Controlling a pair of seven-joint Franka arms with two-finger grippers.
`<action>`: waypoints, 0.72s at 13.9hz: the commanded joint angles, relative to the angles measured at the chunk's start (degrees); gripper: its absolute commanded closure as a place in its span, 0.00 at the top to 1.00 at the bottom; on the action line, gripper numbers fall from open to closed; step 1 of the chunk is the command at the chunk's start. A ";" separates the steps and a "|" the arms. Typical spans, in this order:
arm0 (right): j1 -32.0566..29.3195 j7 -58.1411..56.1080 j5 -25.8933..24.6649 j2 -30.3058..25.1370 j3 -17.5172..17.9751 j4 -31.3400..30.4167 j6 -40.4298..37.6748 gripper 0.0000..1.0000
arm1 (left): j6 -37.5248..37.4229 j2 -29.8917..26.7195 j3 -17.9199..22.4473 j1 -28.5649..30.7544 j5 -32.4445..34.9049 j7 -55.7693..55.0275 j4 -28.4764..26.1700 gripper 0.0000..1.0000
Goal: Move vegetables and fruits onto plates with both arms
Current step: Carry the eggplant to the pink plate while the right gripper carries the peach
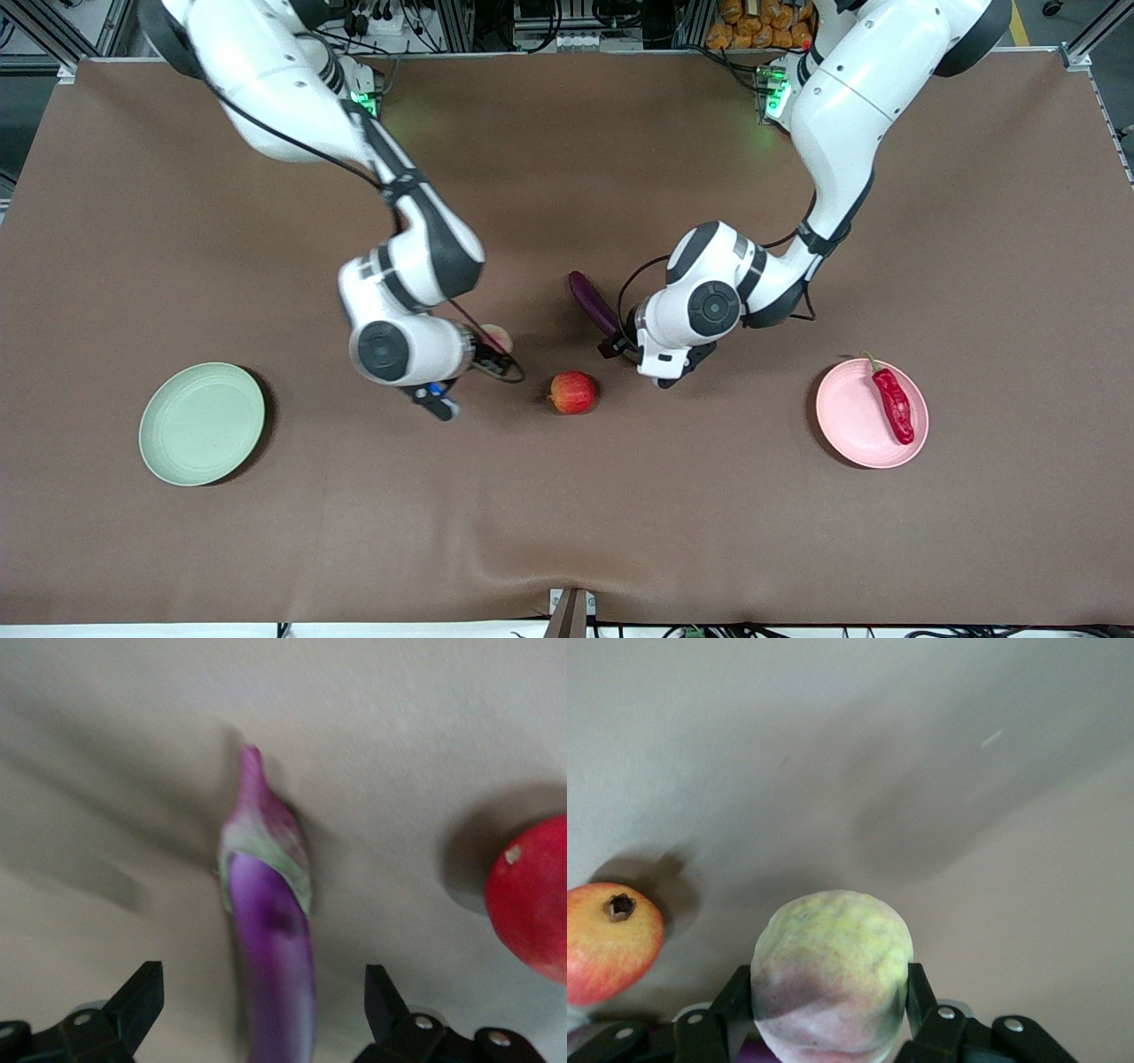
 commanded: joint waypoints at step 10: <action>-31.52 -58.45 -16.57 -3.44 0.39 -1.85 -5.21 0.00 | 6.72 2.72 0.88 -4.66 -0.39 -4.39 -1.08 0.22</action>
